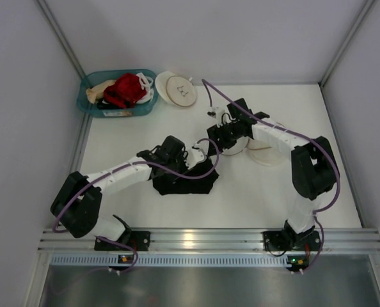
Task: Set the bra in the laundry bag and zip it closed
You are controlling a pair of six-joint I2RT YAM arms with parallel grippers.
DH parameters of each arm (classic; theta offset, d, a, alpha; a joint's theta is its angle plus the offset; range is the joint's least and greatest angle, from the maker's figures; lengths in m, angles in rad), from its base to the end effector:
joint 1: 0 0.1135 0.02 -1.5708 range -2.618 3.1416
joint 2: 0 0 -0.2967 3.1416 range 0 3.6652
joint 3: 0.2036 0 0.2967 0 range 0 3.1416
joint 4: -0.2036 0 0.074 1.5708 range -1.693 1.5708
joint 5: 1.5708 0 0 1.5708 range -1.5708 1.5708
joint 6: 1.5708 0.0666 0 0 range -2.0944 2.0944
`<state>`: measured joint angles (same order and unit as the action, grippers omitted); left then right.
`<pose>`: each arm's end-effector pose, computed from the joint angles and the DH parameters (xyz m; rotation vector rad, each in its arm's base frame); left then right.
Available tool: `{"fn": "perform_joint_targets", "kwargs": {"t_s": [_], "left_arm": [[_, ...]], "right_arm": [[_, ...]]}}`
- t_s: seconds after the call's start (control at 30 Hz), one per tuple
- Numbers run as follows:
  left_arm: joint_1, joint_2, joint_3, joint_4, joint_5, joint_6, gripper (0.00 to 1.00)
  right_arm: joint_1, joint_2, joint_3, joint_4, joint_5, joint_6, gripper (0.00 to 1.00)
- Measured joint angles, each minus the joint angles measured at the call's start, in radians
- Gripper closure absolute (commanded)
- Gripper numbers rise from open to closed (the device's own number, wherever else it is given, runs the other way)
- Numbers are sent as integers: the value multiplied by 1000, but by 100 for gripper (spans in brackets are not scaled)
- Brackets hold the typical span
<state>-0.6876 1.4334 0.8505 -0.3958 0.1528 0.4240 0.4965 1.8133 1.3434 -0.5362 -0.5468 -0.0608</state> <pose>0.2509 -0.2192 0.1815 1.4008 2.1420 -0.2967 0.3770 0.2436 0.2129 -0.9103 2.4198 0.8671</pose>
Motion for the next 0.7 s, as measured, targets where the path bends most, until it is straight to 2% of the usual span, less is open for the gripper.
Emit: {"fn": "perform_joint_targets", "kwargs": {"t_s": [0.3,0.4,0.5,0.53,0.57,0.6,0.7], "left_arm": [[17,-2,-74,30,-76,-10,100],[23,-2,-92,31,-91,-14,100],[25,-2,-99,34,-95,-19,100],[26,-2,-102,36,-98,-23,100],[26,-2,-104,36,-99,-27,100],[27,-2,-105,36,-100,-31,100],[46,-11,-105,36,-97,-48,100]], "right_arm": [[-9,114,-9,83,-109,107,42],[-8,142,-17,110,-134,134,47],[-2,147,-22,128,-144,140,73],[2,146,-22,136,-148,136,89],[6,146,-23,145,-151,132,96],[11,146,-29,155,-156,131,100],[23,143,-60,166,-166,123,100]]}}
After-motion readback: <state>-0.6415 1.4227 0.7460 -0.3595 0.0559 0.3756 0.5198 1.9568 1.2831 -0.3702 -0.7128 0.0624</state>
